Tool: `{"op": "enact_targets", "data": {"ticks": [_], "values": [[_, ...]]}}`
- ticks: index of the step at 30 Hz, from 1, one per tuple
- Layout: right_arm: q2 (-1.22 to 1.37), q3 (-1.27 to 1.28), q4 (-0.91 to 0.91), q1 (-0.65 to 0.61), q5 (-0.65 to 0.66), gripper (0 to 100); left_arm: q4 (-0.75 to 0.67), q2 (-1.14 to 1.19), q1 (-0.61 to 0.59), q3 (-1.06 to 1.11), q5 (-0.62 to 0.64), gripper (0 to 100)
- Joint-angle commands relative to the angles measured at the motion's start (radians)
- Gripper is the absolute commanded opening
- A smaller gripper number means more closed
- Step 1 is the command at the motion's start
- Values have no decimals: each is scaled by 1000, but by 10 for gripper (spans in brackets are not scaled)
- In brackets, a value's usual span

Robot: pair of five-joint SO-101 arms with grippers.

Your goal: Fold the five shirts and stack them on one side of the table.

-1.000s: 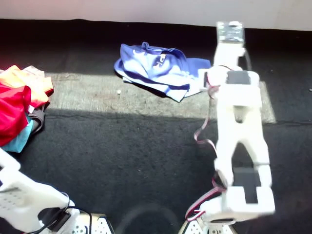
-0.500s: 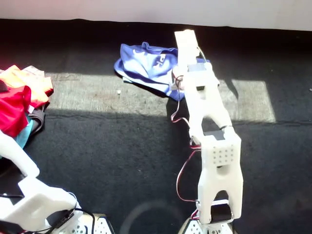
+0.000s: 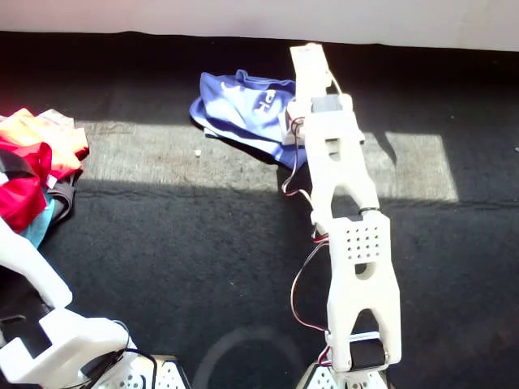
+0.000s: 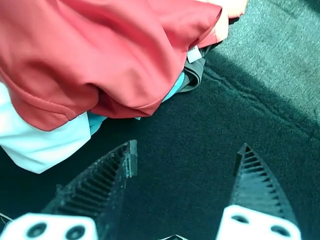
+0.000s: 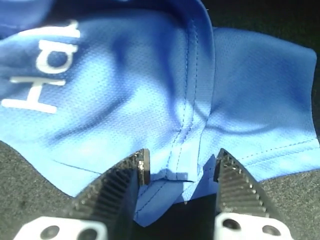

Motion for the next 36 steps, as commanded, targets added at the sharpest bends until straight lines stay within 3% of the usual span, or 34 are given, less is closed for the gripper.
{"op": "enact_targets", "data": {"ticks": [1,6,11,27,36], "values": [[-10,-56,19,13,2,218,3,-44,45,42,5,309],[-10,-62,18,16,23,2,3,-48,111,120,5,309],[-25,-74,59,25,91,6,3,-48,142,163,5,309],[-154,-595,529,127,94,6,3,-38,275,180,6,309],[-357,-656,541,225,94,6,3,-38,303,208,6,309]]}}
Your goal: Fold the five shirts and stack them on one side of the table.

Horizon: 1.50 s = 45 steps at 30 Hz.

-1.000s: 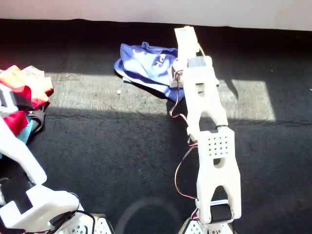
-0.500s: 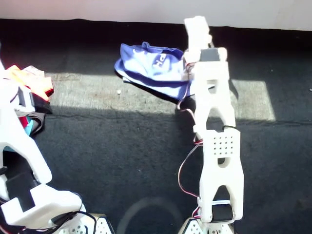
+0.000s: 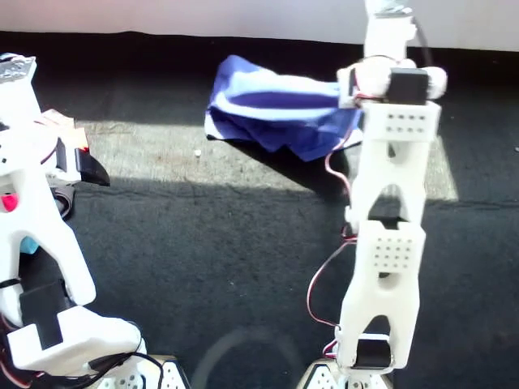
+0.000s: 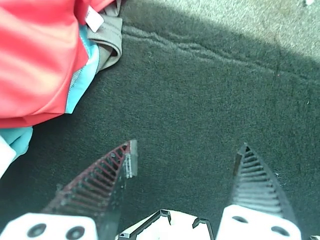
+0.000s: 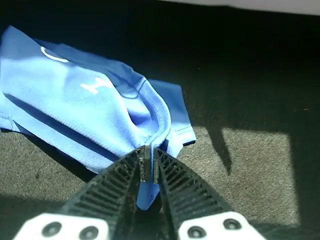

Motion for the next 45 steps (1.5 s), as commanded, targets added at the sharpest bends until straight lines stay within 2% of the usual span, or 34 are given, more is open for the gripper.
{"op": "enact_targets", "data": {"ticks": [1,3,8,18,23,27,30,32,35,37,40,45], "values": [[-186,-48,12,54,12,6,5,-36,22,24,6,309],[-254,-47,12,82,23,6,-5,-36,33,54,6,309],[-409,30,12,168,149,6,-72,-36,90,133,6,309],[-651,470,12,458,324,6,-146,-36,265,147,6,309],[-716,684,10,513,400,6,-146,-36,298,153,6,309],[-740,731,8,524,431,7,-141,-36,292,148,5,309],[-757,730,8,501,427,19,-137,-47,269,145,6,309],[-765,734,8,450,422,77,-135,-47,251,137,6,309],[-763,734,7,358,345,197,-101,-47,211,122,5,309],[-763,739,-30,292,301,239,-64,-47,183,101,5,309],[-759,743,-113,193,226,241,-26,-47,139,74,3,309],[-587,743,-197,-74,86,241,-25,-47,50,65,3,309]]}}
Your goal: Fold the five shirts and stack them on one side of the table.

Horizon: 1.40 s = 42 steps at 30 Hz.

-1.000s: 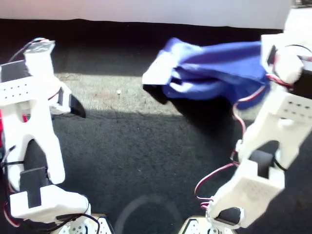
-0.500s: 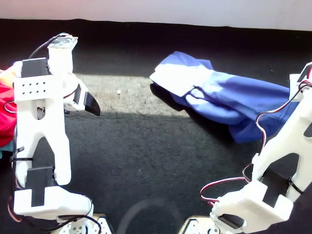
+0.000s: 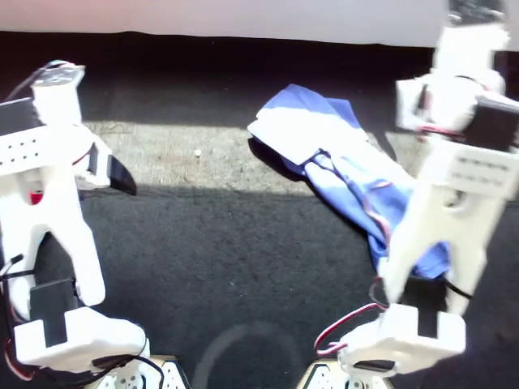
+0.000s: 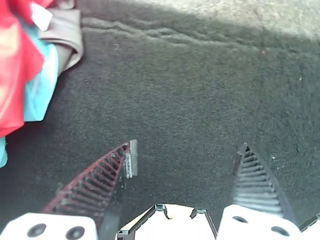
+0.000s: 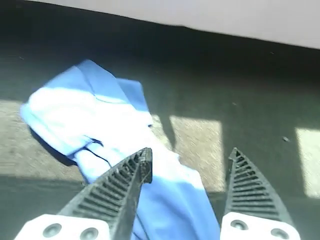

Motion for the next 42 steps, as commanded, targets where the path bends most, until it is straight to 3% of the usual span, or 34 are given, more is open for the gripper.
{"op": "enact_targets", "data": {"ticks": [1,7,12,25,27,30,38,42], "values": [[142,-2,-65,-191,-71,241,12,-47,-64,-35,3,309],[476,-15,-248,-377,-140,244,11,-47,-160,-36,0,309],[610,-15,-390,-470,-138,245,12,-47,-229,-31,0,309],[789,-15,-533,-438,-135,242,14,-47,-302,-30,0,309],[789,-15,-536,-417,-135,216,14,-47,-298,-30,0,309],[788,-21,-535,-369,-133,8,14,-47,-295,-30,0,309],[791,-337,-300,-277,-80,6,12,-36,-262,-28,0,309],[796,-447,-205,-298,-78,6,12,-36,-240,-28,2,309]]}}
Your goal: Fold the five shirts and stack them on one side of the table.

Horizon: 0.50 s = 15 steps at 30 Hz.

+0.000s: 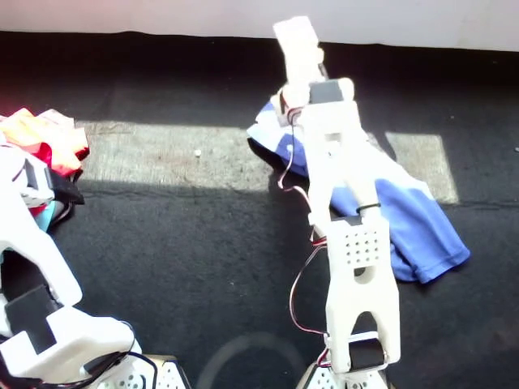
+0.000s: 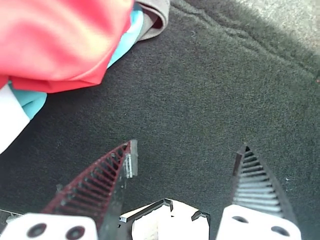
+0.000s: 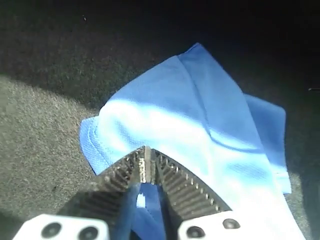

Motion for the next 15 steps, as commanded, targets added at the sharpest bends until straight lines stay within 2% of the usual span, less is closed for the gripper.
{"op": "enact_targets", "data": {"ticks": [1,4,9,15], "values": [[-7,-104,76,-19,9,6,6,-36,24,-28,2,309],[7,-96,102,-81,9,32,6,-36,19,-28,2,309],[120,-73,59,-156,9,280,8,-38,18,-28,2,309],[225,-74,-41,-154,9,263,8,-38,16,-28,0,309]]}}
